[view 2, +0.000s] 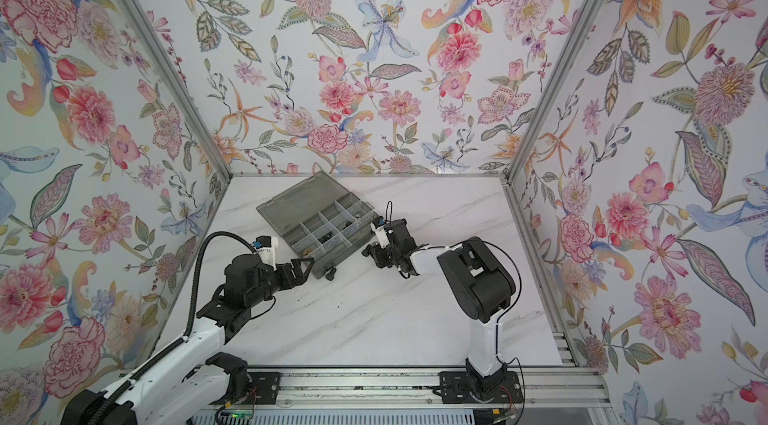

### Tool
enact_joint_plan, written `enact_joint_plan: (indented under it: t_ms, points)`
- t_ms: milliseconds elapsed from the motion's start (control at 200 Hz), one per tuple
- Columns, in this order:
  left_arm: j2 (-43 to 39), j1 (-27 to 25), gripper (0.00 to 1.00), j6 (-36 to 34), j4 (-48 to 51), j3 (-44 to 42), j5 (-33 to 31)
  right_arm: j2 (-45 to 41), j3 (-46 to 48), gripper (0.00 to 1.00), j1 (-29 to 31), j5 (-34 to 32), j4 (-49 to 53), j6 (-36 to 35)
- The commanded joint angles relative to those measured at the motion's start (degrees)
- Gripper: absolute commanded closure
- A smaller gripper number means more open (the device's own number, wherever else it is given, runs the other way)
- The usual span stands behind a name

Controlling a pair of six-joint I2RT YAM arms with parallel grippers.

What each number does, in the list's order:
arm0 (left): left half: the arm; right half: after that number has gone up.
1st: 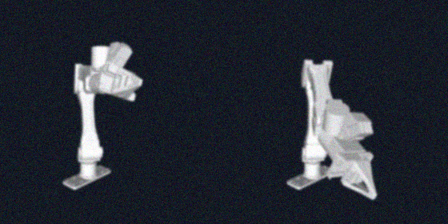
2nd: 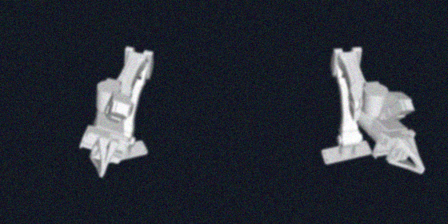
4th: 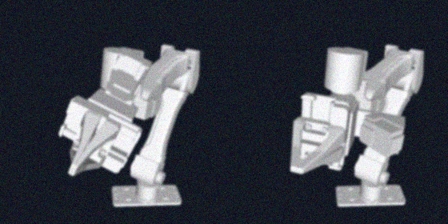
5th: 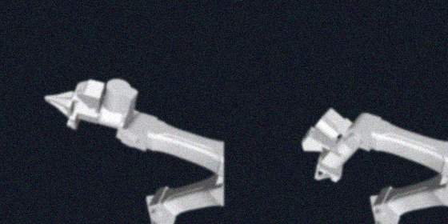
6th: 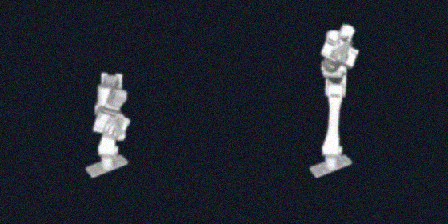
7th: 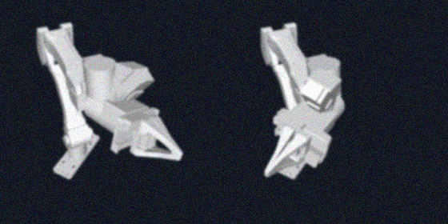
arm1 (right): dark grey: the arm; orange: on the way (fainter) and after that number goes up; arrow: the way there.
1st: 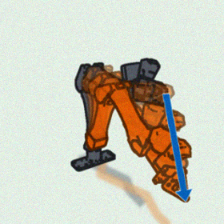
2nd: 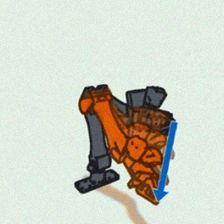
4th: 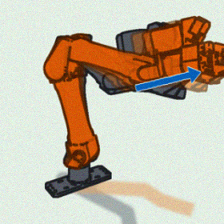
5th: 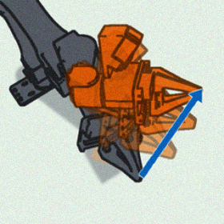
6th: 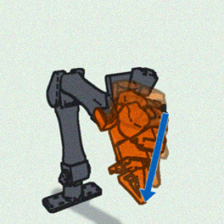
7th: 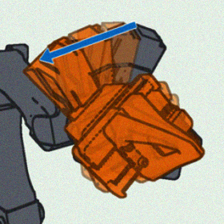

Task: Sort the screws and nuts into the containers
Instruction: 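Move the right gripper back down over a loose silver hex nut, then lower the open right gripper around the silver hex nut and close it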

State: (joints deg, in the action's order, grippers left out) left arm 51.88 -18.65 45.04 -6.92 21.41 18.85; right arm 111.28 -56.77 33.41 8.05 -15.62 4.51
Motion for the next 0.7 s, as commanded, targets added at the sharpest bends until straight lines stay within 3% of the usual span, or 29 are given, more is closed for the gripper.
enact_joint_plan:
  t_ms: [0,425,696]
  points:
    - [0.42,0.59,0.01,-0.04,-0.02,1.35,-0.75,2.34,-0.75,0.51,0.34,-0.90,1.42,0.53]
    - [0.56,0.64,0.01,-0.07,-0.14,1.35,-0.84,4.20,-0.12,0.56,0.17,-0.91,0.33,0.72]
    - [0.55,0.60,0.01,0.05,-0.25,1.27,-0.87,3.67,2.32,0.72,0.00,-0.72,-1.96,1.52]
